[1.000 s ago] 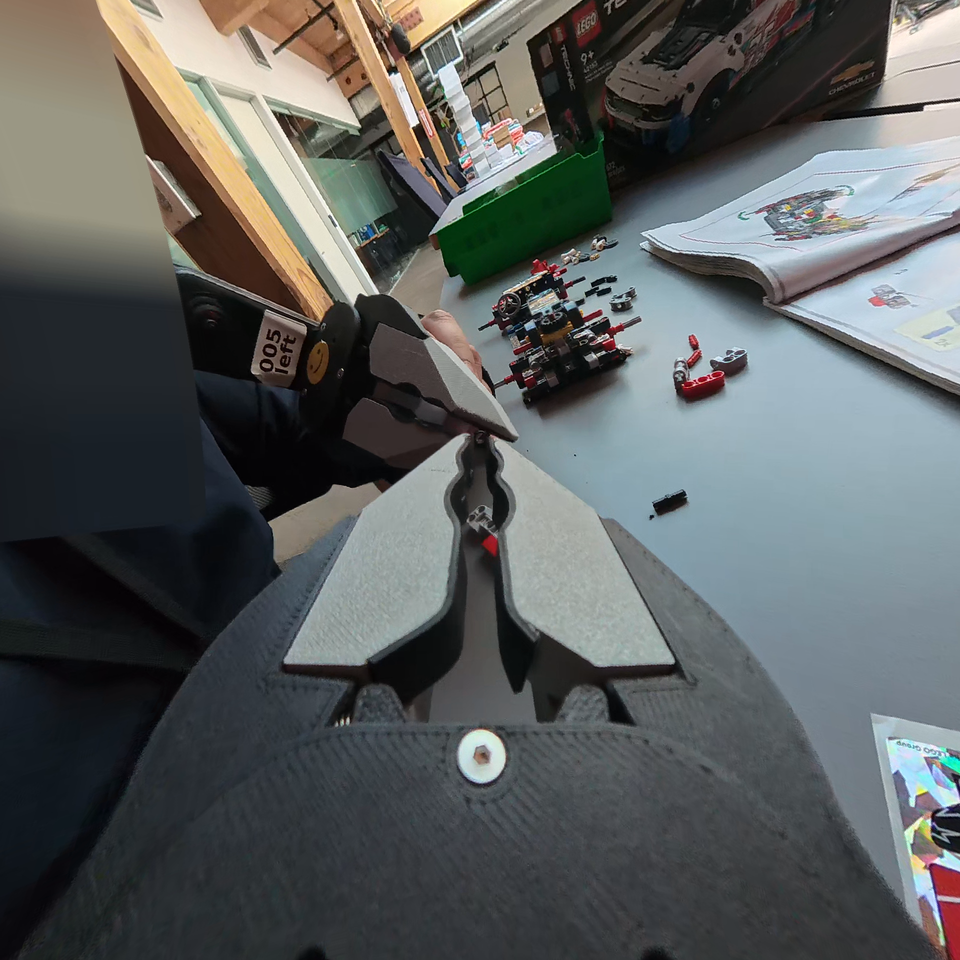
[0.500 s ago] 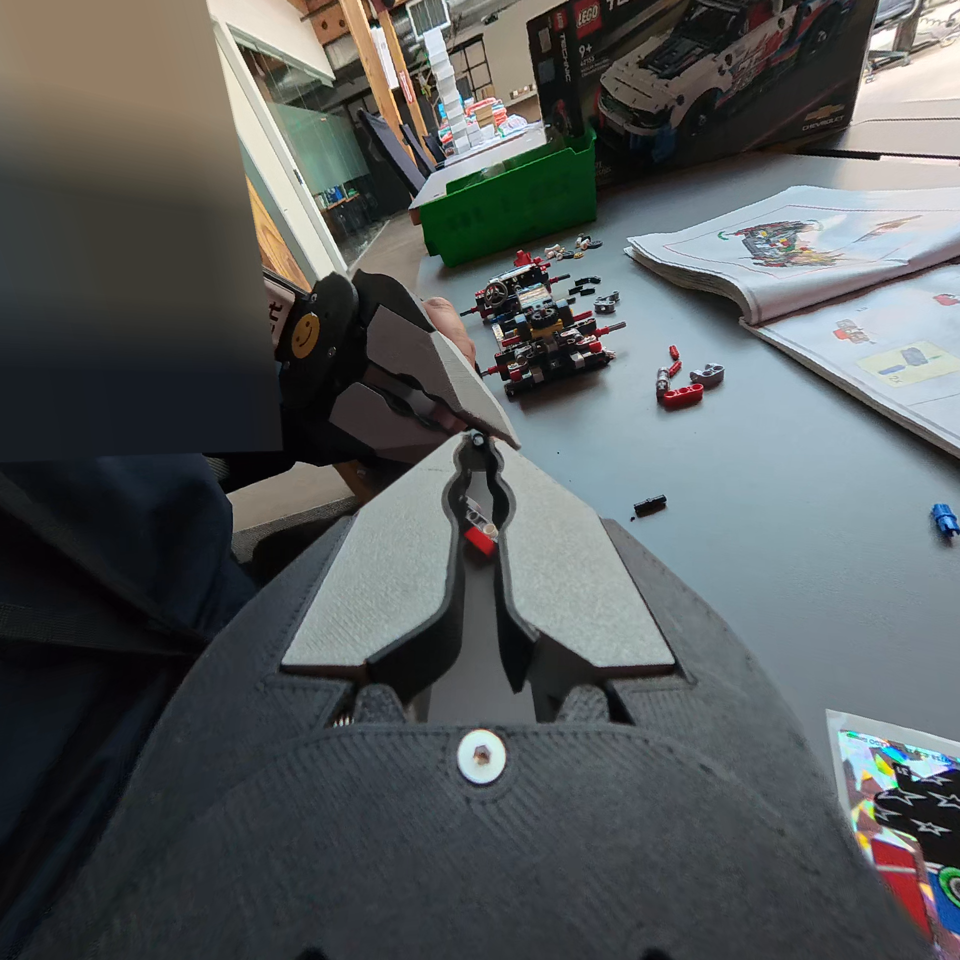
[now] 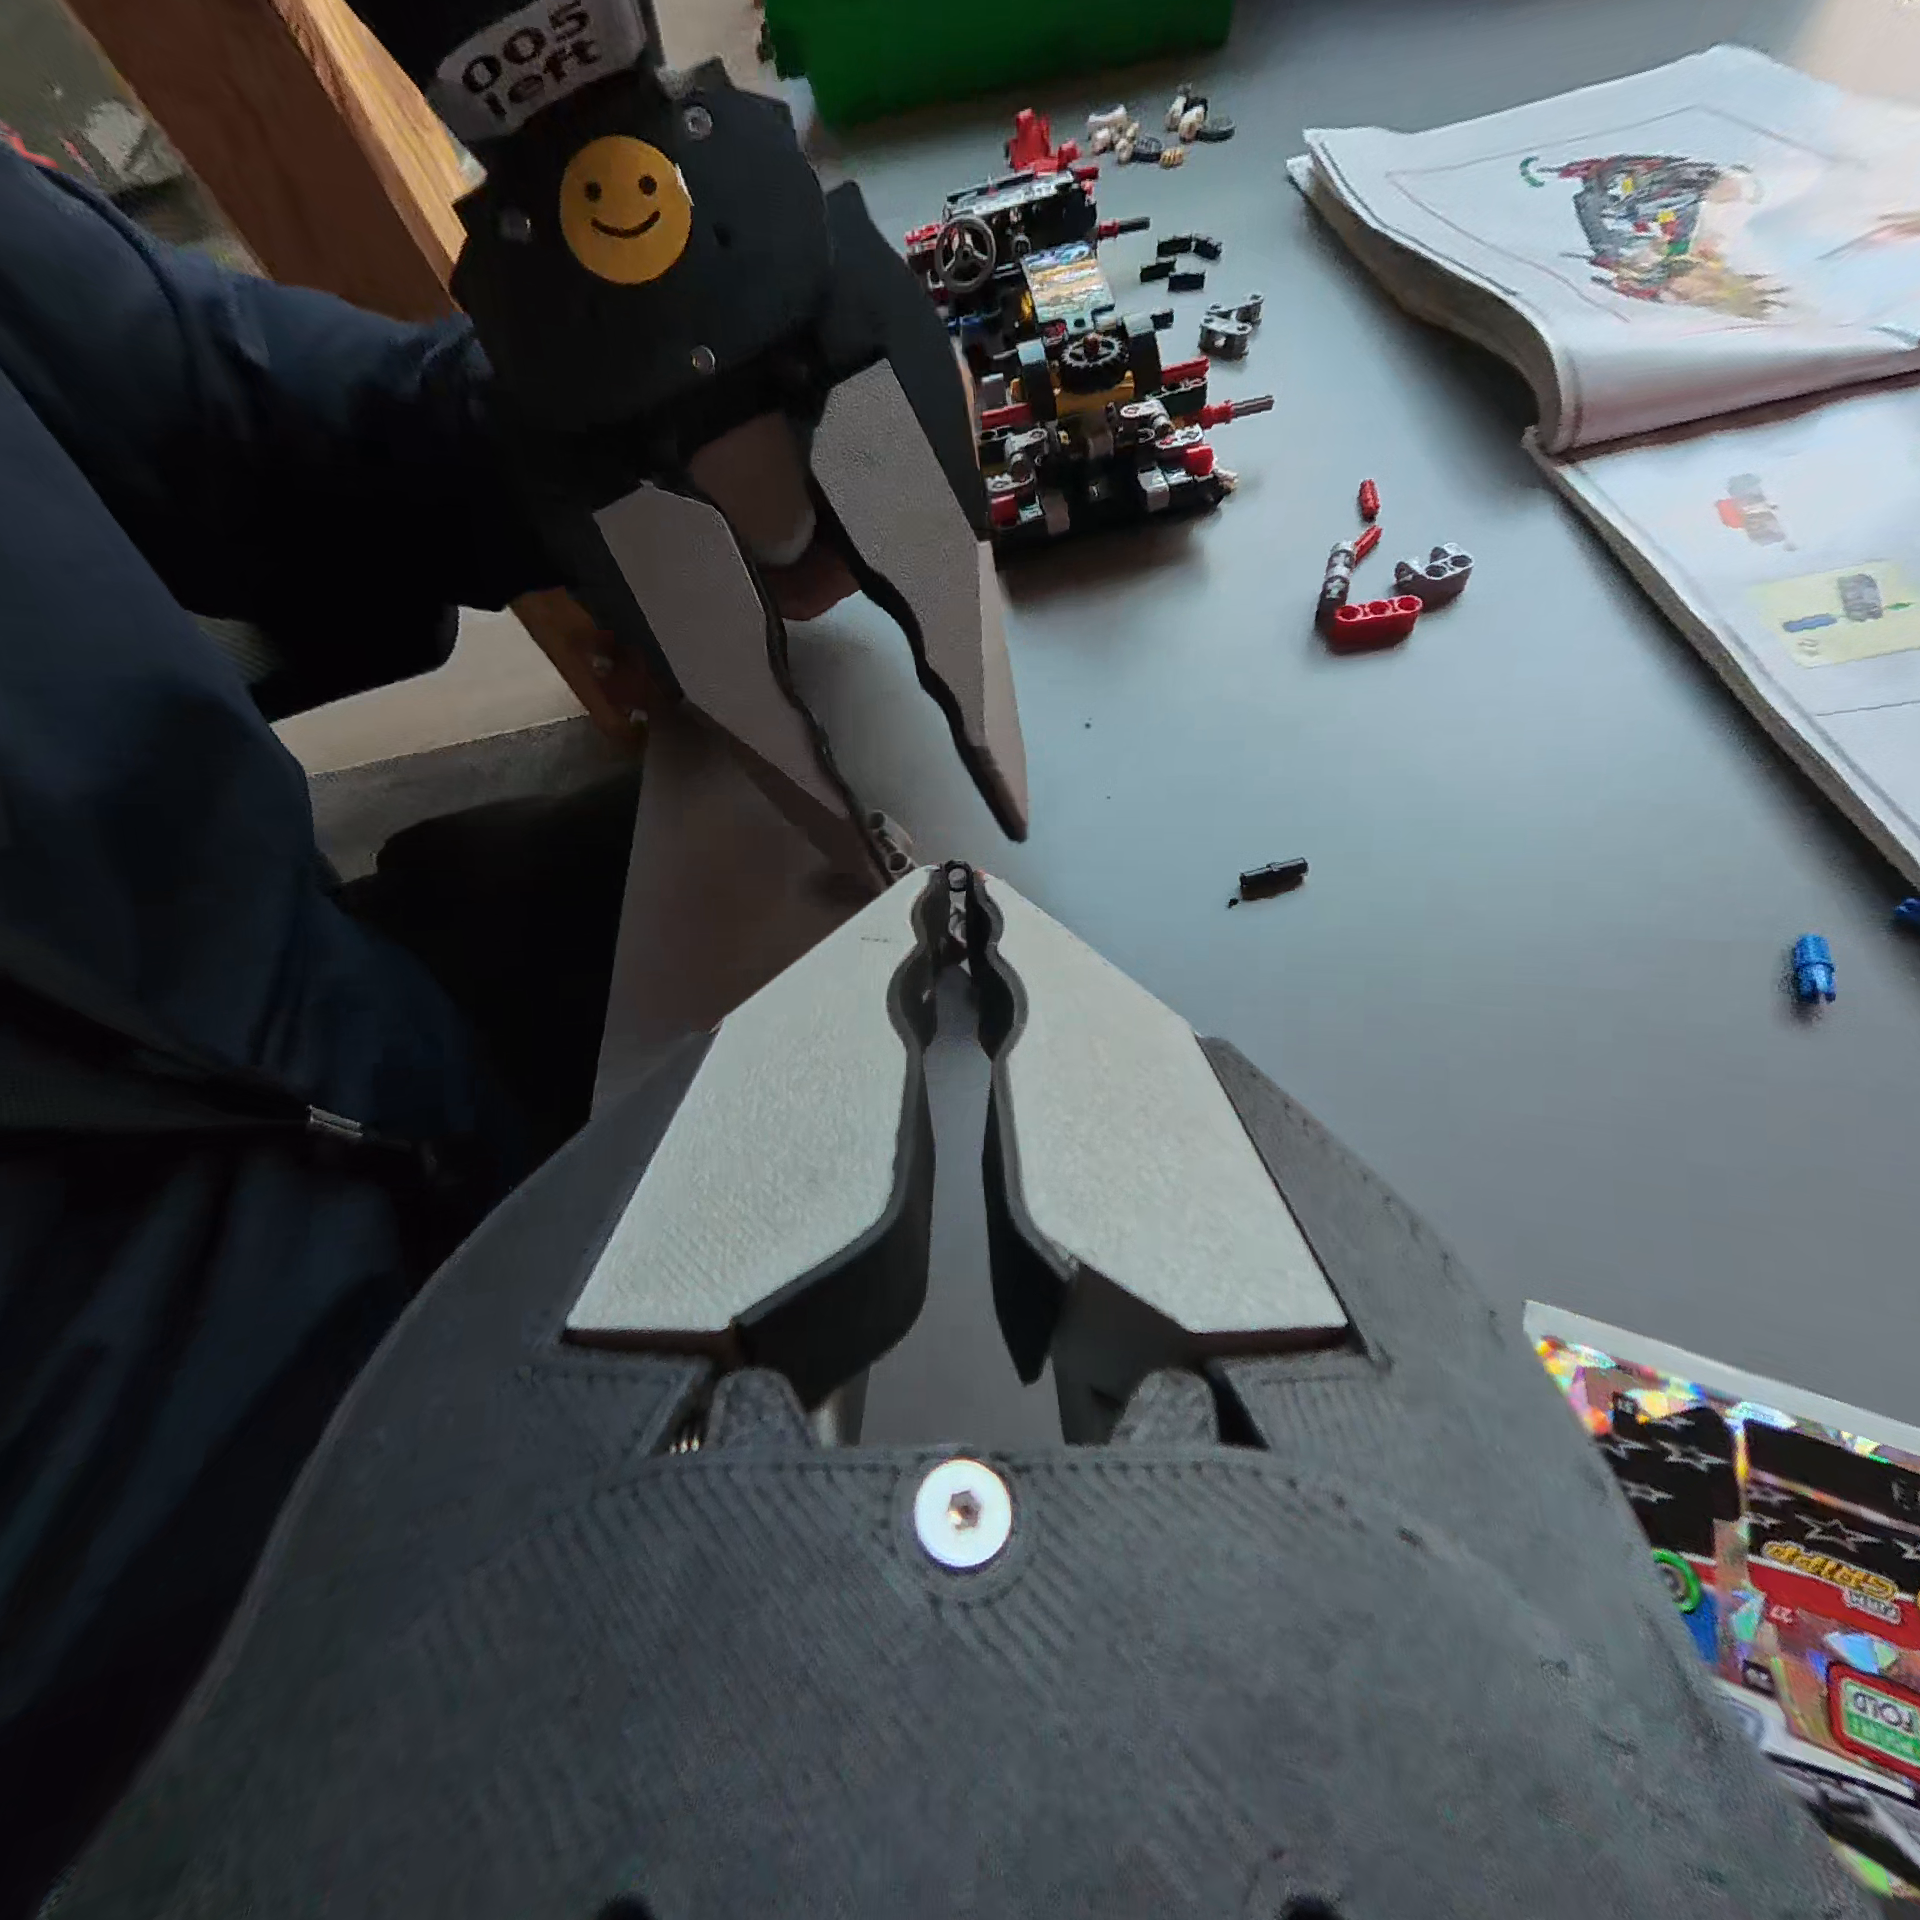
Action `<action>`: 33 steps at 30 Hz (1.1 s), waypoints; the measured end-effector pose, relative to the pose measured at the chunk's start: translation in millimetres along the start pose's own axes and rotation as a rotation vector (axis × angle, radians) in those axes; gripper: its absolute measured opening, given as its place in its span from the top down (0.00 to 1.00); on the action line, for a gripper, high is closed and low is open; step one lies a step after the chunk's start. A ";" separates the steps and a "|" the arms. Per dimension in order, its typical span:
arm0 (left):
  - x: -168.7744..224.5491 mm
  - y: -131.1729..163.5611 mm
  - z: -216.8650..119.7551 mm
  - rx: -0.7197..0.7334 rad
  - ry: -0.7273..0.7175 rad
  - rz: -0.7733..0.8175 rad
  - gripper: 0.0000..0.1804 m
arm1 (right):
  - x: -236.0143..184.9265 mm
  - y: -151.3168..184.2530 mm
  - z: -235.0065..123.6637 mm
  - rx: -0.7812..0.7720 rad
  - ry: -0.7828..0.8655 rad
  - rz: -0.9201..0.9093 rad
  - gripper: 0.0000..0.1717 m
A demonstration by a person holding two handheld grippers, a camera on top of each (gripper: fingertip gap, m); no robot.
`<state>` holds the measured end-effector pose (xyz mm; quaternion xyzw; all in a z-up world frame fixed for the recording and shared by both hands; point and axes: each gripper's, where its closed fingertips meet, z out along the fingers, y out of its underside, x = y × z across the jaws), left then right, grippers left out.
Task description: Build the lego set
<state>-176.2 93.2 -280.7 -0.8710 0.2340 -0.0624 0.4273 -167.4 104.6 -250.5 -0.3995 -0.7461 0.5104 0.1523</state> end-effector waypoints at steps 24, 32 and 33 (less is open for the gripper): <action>11.4 13.4 17.2 -0.096 0.246 -0.104 0.90 | -2.8 23.5 20.6 -0.499 0.005 -0.223 1.00; 9.5 11.7 8.9 -0.110 0.414 -0.331 0.84 | -2.4 29.7 20.9 -0.485 0.046 -0.175 1.00; 4.3 13.3 8.3 -0.113 0.382 -0.307 0.82 | 0.2 28.8 21.3 -0.468 0.049 -0.145 1.00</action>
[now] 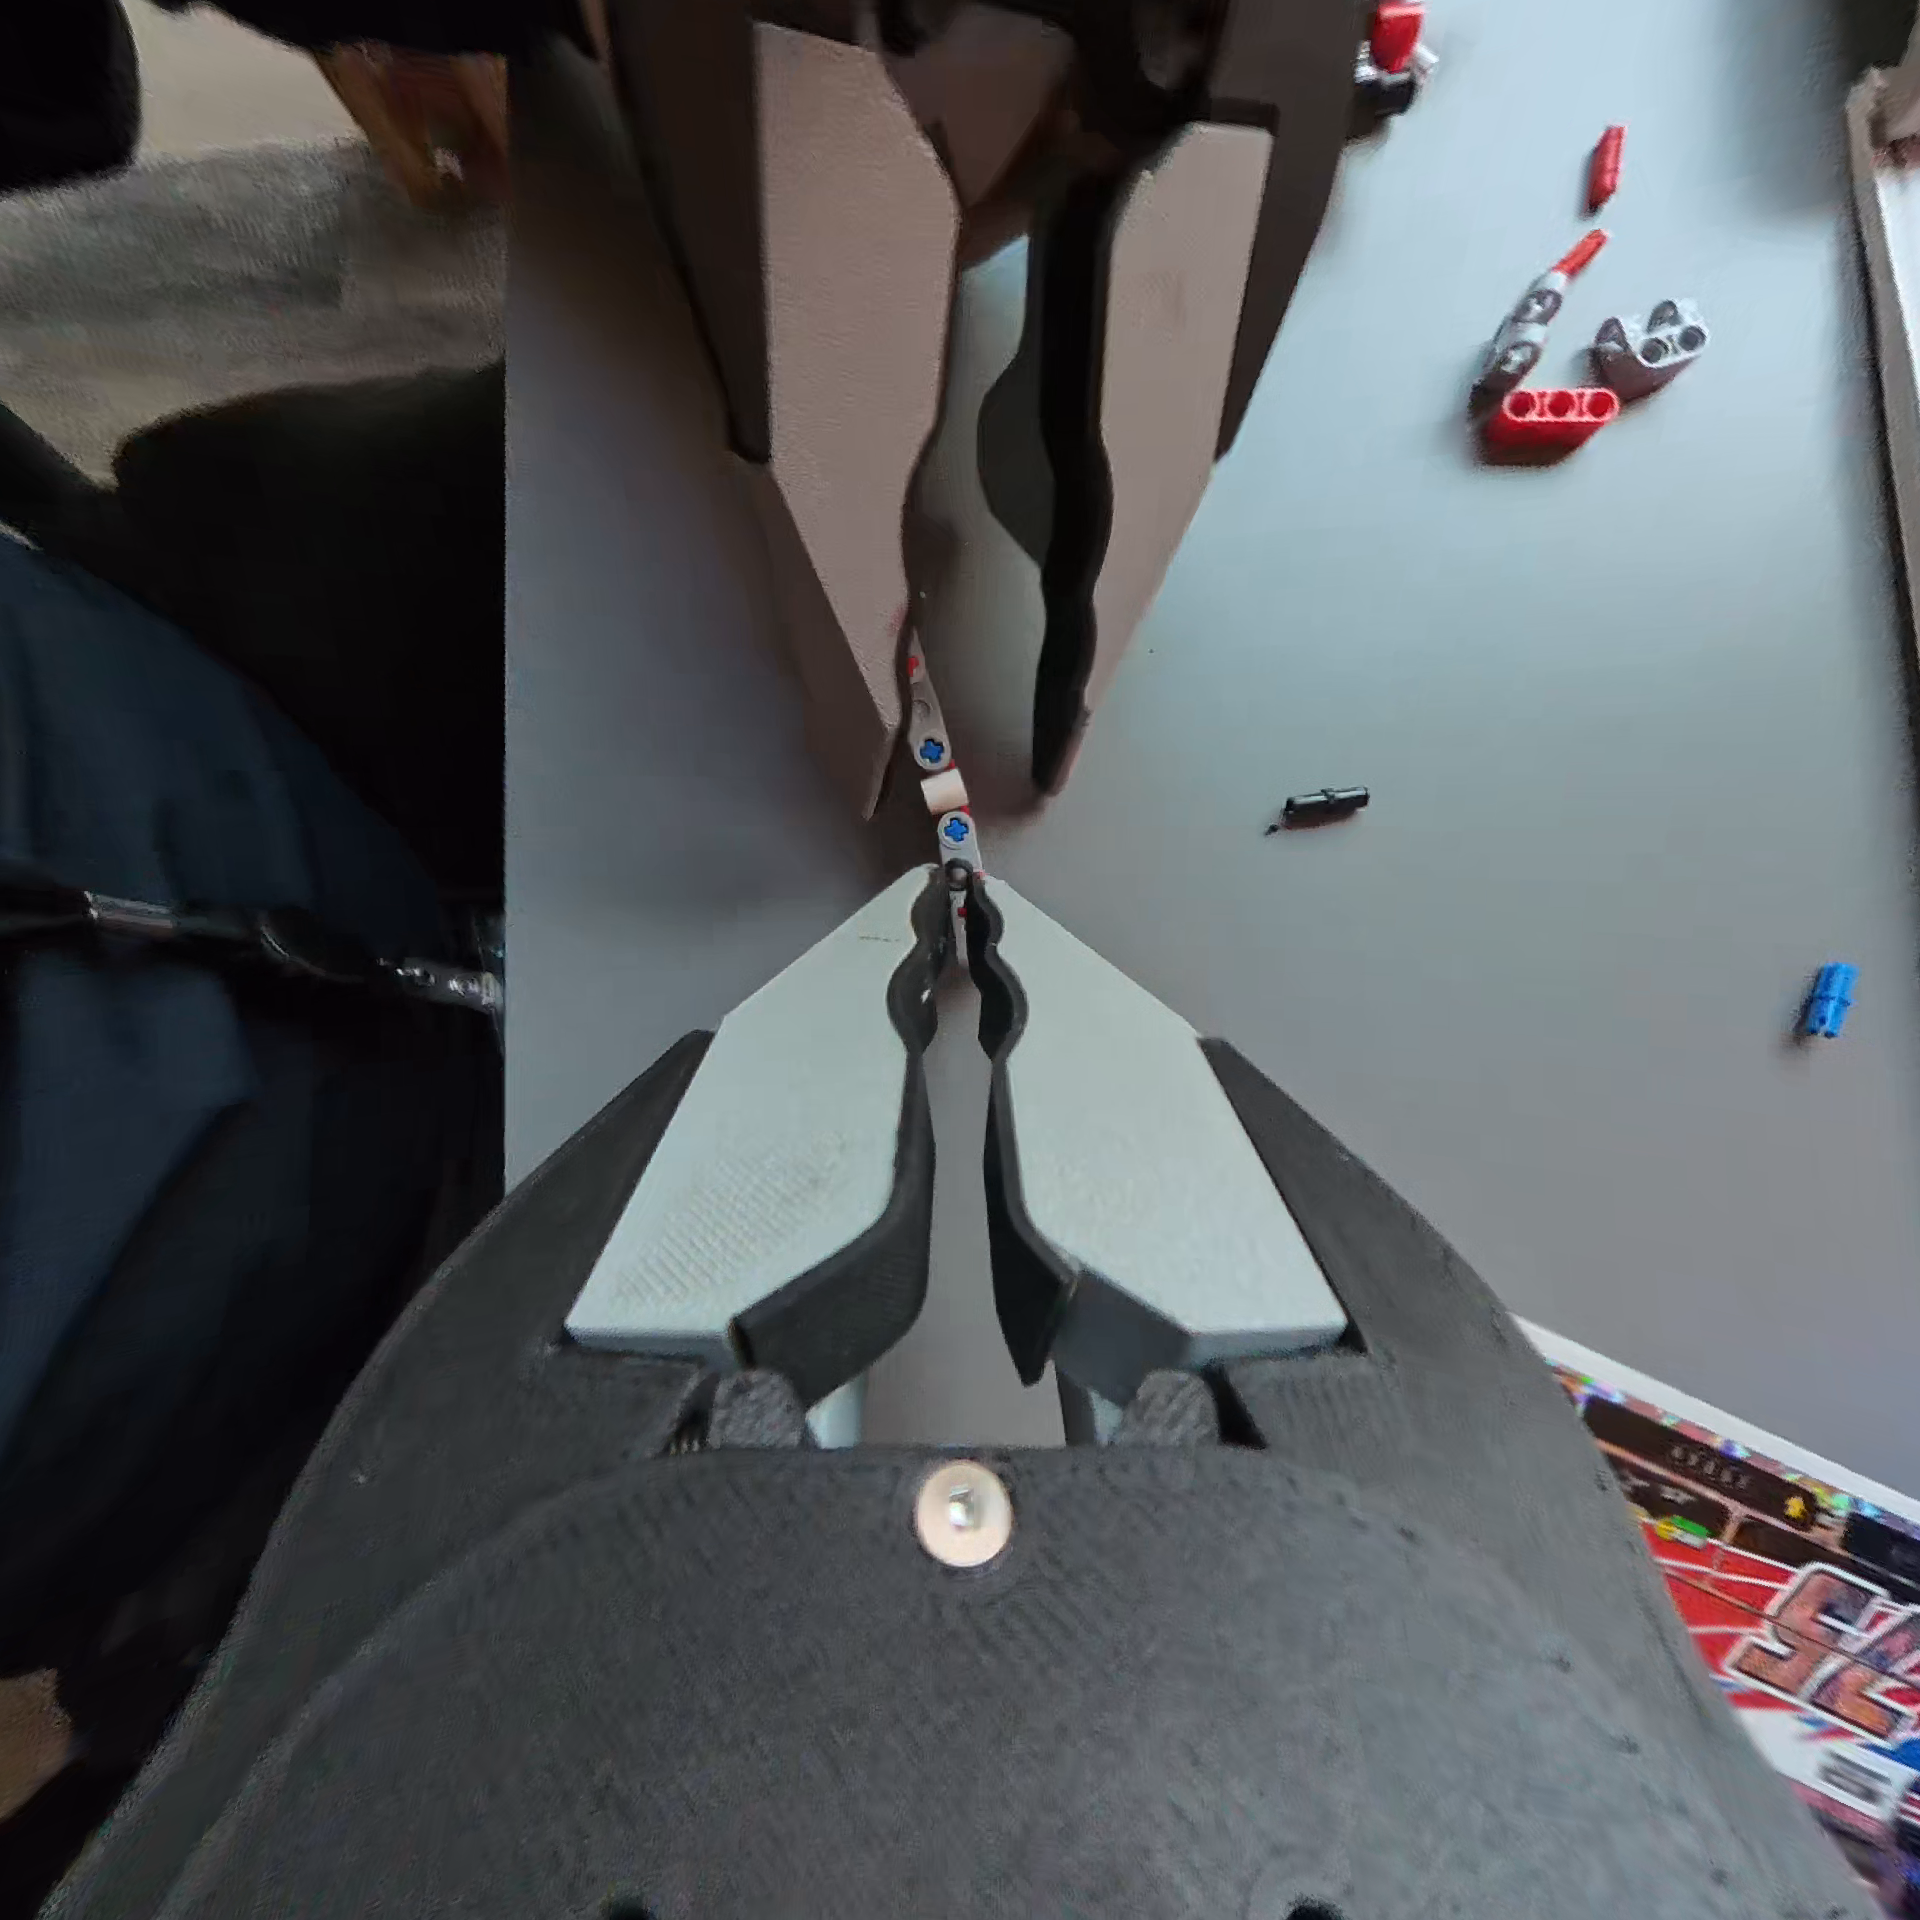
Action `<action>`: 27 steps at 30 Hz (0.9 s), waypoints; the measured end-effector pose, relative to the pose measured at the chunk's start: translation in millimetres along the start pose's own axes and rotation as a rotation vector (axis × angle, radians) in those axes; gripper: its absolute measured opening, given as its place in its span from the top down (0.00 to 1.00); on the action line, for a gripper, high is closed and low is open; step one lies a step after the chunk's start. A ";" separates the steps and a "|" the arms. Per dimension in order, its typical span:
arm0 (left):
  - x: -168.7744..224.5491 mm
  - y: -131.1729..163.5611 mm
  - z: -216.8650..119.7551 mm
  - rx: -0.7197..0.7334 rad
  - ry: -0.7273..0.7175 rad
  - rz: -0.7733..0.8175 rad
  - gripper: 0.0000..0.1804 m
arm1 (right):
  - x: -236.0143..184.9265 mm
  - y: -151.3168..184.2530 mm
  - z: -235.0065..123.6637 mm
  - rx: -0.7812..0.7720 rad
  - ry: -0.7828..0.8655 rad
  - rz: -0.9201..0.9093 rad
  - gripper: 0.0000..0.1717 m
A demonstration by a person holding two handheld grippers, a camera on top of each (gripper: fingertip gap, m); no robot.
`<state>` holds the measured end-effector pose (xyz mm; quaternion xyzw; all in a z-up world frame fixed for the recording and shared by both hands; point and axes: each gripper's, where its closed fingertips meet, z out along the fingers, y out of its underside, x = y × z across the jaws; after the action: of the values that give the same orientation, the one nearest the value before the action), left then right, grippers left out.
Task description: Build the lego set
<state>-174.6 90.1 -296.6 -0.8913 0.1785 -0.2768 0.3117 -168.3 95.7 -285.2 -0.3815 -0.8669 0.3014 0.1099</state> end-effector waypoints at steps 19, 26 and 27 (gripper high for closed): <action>12.2 9.7 -8.0 -0.210 0.236 -0.310 0.86 | 1.4 -6.0 -22.7 0.169 -0.092 0.065 1.00; 3.8 -11.8 -23.9 -0.108 0.067 -0.202 0.77 | -6.9 2.8 -18.6 0.198 -0.109 0.012 1.00; 9.6 -12.1 -26.0 -0.095 0.033 -0.160 0.76 | -9.9 4.4 -20.8 0.208 -0.112 -0.012 1.00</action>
<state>-181.0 82.5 -268.0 -0.9119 0.1247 -0.3066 0.2427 -150.2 100.0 -271.0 -0.3456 -0.8378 0.4101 0.1021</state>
